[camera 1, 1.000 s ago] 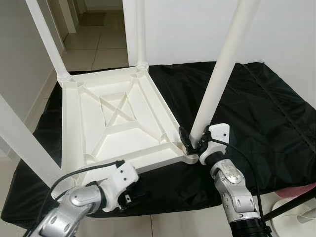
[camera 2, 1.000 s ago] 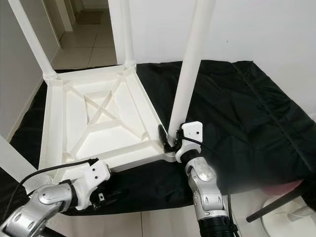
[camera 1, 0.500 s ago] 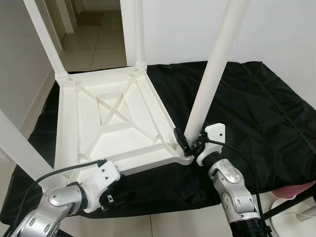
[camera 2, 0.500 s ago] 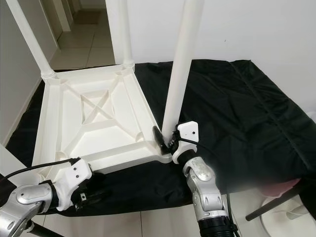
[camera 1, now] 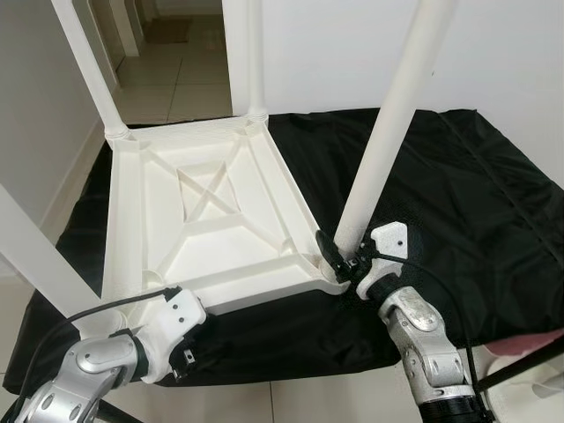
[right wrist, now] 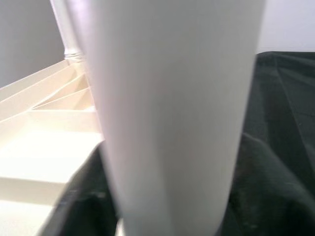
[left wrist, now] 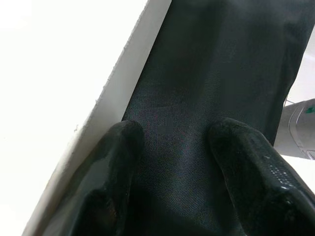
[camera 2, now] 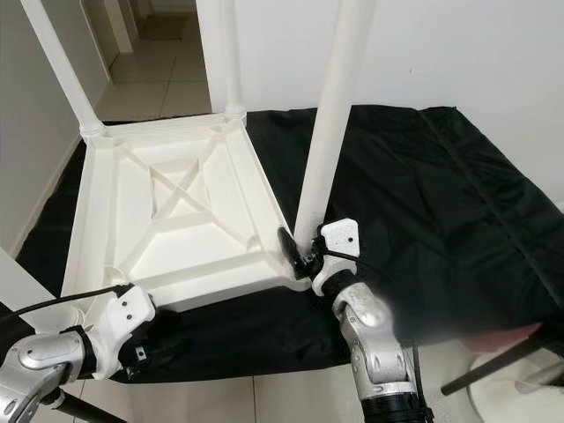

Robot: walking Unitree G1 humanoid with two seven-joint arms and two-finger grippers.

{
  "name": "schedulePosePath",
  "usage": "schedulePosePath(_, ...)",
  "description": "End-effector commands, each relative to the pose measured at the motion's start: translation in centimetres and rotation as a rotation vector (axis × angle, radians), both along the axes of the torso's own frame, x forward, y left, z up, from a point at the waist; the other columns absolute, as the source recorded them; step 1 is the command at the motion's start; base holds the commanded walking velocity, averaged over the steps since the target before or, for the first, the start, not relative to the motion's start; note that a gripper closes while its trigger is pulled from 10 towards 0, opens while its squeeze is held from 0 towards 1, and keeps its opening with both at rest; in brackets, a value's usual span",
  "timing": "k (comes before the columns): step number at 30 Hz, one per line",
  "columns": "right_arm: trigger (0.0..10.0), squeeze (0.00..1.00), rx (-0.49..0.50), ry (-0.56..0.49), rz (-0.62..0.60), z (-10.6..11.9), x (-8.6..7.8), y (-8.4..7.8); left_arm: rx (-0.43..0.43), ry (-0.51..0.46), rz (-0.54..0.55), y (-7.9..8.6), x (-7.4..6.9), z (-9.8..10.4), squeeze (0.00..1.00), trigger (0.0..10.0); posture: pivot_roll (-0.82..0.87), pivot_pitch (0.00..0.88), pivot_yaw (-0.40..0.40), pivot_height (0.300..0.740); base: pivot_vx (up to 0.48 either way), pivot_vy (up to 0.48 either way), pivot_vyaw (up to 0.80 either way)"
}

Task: Building children table

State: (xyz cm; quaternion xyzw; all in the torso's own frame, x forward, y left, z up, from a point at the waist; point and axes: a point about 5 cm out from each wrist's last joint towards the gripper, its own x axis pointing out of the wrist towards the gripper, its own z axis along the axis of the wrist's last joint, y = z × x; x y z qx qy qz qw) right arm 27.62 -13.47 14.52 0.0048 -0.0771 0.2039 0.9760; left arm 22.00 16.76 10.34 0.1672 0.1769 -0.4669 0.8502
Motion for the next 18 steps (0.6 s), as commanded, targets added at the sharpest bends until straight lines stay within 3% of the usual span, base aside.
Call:
schedulePosePath(1,0.0,0.00,-0.006,0.018,-0.027,-0.23,-0.09,-0.69,0.030,-0.002,0.047,0.98,0.29,-0.03,0.00,10.0,-0.04,0.065,0.024,0.740,0.000,0.000,0.00)
schedulePosePath(2,2.5,0.00,-0.019,0.014,-0.025,-0.15,-0.05,-0.68,0.030,-0.002,0.044,0.94,0.34,-0.02,0.00,10.0,-0.04,0.069,0.026,0.740,0.000,0.000,0.00)
schedulePosePath(3,2.5,0.00,-0.019,0.014,-0.025,-0.15,-0.05,-0.68,0.030,-0.002,0.044,0.94,0.34,-0.02,0.00,10.0,-0.04,0.069,0.026,0.740,0.000,0.000,0.00)
schedulePosePath(4,10.0,0.00,-0.034,0.011,-0.029,-0.08,-0.01,-0.70,0.030,-0.003,0.042,0.91,0.37,0.00,0.00,10.0,-0.04,0.069,0.026,0.740,0.000,0.000,0.00)
schedulePosePath(10,10.0,0.00,-0.084,0.000,-0.030,0.09,-0.02,-0.82,0.030,-0.007,0.039,0.82,0.58,0.08,0.00,10.0,-0.05,0.072,0.027,0.740,0.000,0.000,0.00)
schedulePosePath(11,7.5,0.00,-0.095,-0.007,-0.029,0.16,-0.11,-0.78,0.031,-0.009,0.039,0.82,0.66,0.08,0.00,10.0,-0.05,0.072,0.028,0.740,0.000,0.000,0.00)
schedulePosePath(12,3.5,0.00,-0.085,-0.020,-0.016,0.35,-0.34,-0.65,0.031,-0.014,0.043,0.83,0.76,0.10,0.00,10.0,-0.05,0.072,0.028,0.740,0.000,0.000,0.00)
schedulePosePath(13,3.5,0.00,-0.085,-0.020,-0.016,0.35,-0.34,-0.65,0.031,-0.014,0.043,0.83,0.76,0.10,0.00,10.0,-0.05,0.072,0.028,0.740,0.000,0.000,0.00)
schedulePosePath(14,0.0,0.00,-0.084,-0.030,0.006,0.56,-0.66,-0.33,0.027,-0.018,0.054,0.88,0.95,0.12,0.00,10.0,-0.05,0.070,0.027,0.740,0.000,0.000,0.00)
schedulePosePath(16,0.0,0.00,-0.090,-0.031,0.009,0.57,-0.71,-0.25,0.025,-0.018,0.058,0.89,1.01,0.12,0.00,10.0,-0.05,0.070,0.027,0.740,0.000,0.000,0.00)
schedulePosePath(17,10.0,0.00,-0.115,-0.008,-0.013,0.29,-0.70,-0.26,0.024,-0.022,0.059,0.89,1.12,0.12,0.00,10.0,-0.05,0.066,0.028,0.740,0.000,0.000,0.00)
schedulePosePath(18,10.0,0.00,-0.115,-0.008,-0.013,0.29,-0.70,-0.26,0.024,-0.022,0.059,0.89,1.12,0.12,0.00,10.0,-0.05,0.066,0.028,0.740,0.000,0.000,0.00)
